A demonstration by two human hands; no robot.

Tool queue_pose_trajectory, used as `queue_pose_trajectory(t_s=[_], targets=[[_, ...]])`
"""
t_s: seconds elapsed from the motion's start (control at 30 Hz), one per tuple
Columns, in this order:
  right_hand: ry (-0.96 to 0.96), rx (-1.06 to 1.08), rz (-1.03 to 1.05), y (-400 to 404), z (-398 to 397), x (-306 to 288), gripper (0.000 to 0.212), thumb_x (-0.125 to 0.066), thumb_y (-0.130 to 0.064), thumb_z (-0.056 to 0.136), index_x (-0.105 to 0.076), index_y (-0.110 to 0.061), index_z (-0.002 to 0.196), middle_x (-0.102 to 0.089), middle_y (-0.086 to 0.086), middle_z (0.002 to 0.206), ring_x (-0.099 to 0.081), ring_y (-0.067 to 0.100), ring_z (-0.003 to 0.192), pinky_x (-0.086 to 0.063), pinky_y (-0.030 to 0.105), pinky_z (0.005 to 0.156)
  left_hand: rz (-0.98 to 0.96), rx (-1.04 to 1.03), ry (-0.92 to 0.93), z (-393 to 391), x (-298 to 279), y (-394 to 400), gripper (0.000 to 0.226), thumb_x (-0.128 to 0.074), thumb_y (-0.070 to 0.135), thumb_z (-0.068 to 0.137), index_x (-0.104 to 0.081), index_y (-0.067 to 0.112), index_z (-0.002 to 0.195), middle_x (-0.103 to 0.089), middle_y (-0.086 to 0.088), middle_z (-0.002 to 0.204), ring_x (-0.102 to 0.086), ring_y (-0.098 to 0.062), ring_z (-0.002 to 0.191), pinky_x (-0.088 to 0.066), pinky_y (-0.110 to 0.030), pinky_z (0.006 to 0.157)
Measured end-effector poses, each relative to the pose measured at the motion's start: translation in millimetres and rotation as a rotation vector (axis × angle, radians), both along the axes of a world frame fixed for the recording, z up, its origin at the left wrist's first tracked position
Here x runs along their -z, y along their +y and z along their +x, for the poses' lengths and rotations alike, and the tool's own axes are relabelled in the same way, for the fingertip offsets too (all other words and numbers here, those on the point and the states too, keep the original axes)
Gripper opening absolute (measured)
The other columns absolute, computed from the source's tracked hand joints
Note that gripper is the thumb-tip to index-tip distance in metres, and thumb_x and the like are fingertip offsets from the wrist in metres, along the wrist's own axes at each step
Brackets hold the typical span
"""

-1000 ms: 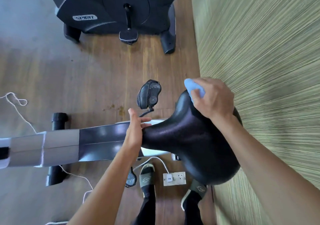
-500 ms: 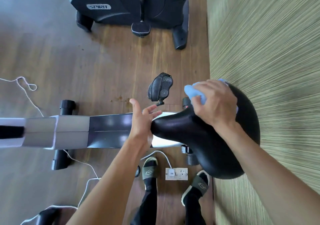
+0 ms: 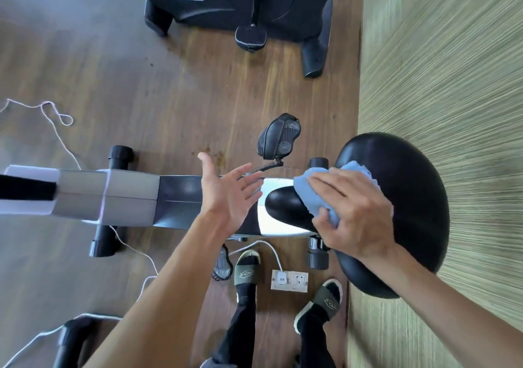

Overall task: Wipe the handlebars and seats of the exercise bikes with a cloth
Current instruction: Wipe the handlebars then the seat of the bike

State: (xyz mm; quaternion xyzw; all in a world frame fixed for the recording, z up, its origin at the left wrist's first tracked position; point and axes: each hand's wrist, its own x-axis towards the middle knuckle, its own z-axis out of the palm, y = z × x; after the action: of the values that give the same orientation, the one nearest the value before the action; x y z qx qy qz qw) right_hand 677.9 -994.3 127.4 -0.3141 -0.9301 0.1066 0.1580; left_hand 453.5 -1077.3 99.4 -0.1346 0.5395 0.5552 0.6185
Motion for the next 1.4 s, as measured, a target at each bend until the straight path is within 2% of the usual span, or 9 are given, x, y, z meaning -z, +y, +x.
queue_pose_trajectory(t_s=[0.17,0.3,0.4,0.7,0.87,1.0,1.13,1.27,1.4], targets=[[0.005,-0.221,-0.009,-15,-56,9,0.043,-0.061,-0.021,0.075,-0.076,-0.011,0.114,-0.073,0.006,0.118,-0.066,0.030,0.110,-0.049,0.043,0.102,0.008,0.042,-0.019,14,4,-4,0.117,-0.011,0.093,0.084,-0.058,-0.001,0.136,-0.064,-0.026,0.133,-0.058,-0.042,0.130,-0.038,-0.051,0.118],[-0.103,-0.393,0.123,-10,20,9,0.050,-0.062,-0.024,0.090,-0.063,-0.011,0.139,-0.059,0.008,0.145,-0.055,0.032,0.135,-0.045,0.050,0.110,0.039,0.079,-0.035,21,11,-8,0.118,-0.007,0.094,0.082,-0.061,0.004,0.135,-0.067,-0.022,0.131,-0.059,-0.039,0.130,-0.033,-0.051,0.121],[-0.169,-0.389,0.181,-6,67,8,0.057,-0.065,-0.025,0.090,-0.056,-0.014,0.145,-0.052,0.006,0.152,-0.050,0.031,0.140,-0.044,0.052,0.110,0.071,0.114,-0.042,28,8,-11,0.115,-0.005,0.092,0.084,-0.065,0.006,0.132,-0.070,-0.020,0.127,-0.062,-0.037,0.127,-0.038,-0.049,0.118],[-0.088,-0.409,0.308,-32,-24,29,0.043,-0.058,-0.023,0.098,-0.063,-0.018,0.140,-0.059,0.003,0.146,-0.056,0.030,0.135,-0.046,0.048,0.109,0.056,0.069,0.063,10,-3,-12,0.110,-0.006,0.087,0.089,-0.062,0.003,0.132,-0.071,-0.023,0.123,-0.070,-0.035,0.113,-0.051,-0.049,0.102],[-0.142,-0.184,0.193,-31,82,13,0.058,-0.069,-0.021,0.090,-0.054,-0.013,0.145,-0.055,0.008,0.149,-0.052,0.034,0.138,-0.048,0.055,0.105,0.011,0.201,0.236,20,-5,-6,0.096,-0.007,0.078,0.097,-0.068,0.009,0.126,-0.074,-0.014,0.121,-0.070,-0.027,0.112,-0.048,-0.044,0.107],[-0.081,-0.081,0.197,-29,26,15,0.048,-0.063,-0.028,0.094,-0.063,-0.011,0.139,-0.059,0.007,0.145,-0.057,0.032,0.133,-0.047,0.052,0.106,-0.005,0.249,0.286,39,-14,7,0.089,-0.015,0.076,0.099,-0.070,0.009,0.118,-0.076,-0.012,0.113,-0.070,-0.030,0.111,-0.051,-0.046,0.104],[0.035,-0.137,0.082,-21,-44,24,0.047,-0.063,-0.032,0.091,-0.068,-0.010,0.132,-0.066,0.008,0.135,-0.063,0.033,0.122,-0.047,0.049,0.105,-0.103,0.076,0.317,49,-18,23,0.076,-0.029,0.075,0.098,-0.069,0.011,0.103,-0.077,-0.009,0.098,-0.073,-0.028,0.092,-0.056,-0.037,0.079],[0.033,-0.113,0.101,13,13,14,0.044,-0.060,-0.029,0.092,-0.069,-0.011,0.130,-0.067,0.006,0.133,-0.063,0.030,0.122,-0.047,0.044,0.108,-0.174,-0.074,0.327,58,-17,40,0.085,-0.032,0.085,0.082,-0.070,0.011,0.098,-0.076,-0.015,0.101,-0.071,-0.034,0.103,-0.047,-0.054,0.106],[0.001,0.396,-0.077,100,55,-4,0.049,-0.051,-0.041,0.086,-0.069,-0.021,0.128,-0.069,0.000,0.124,-0.062,0.027,0.113,-0.049,0.037,0.094,-0.236,-0.092,0.392,75,-19,48,0.091,-0.027,0.089,0.068,-0.074,0.016,0.095,-0.079,-0.006,0.090,-0.069,-0.030,0.106,-0.042,-0.053,0.110]])
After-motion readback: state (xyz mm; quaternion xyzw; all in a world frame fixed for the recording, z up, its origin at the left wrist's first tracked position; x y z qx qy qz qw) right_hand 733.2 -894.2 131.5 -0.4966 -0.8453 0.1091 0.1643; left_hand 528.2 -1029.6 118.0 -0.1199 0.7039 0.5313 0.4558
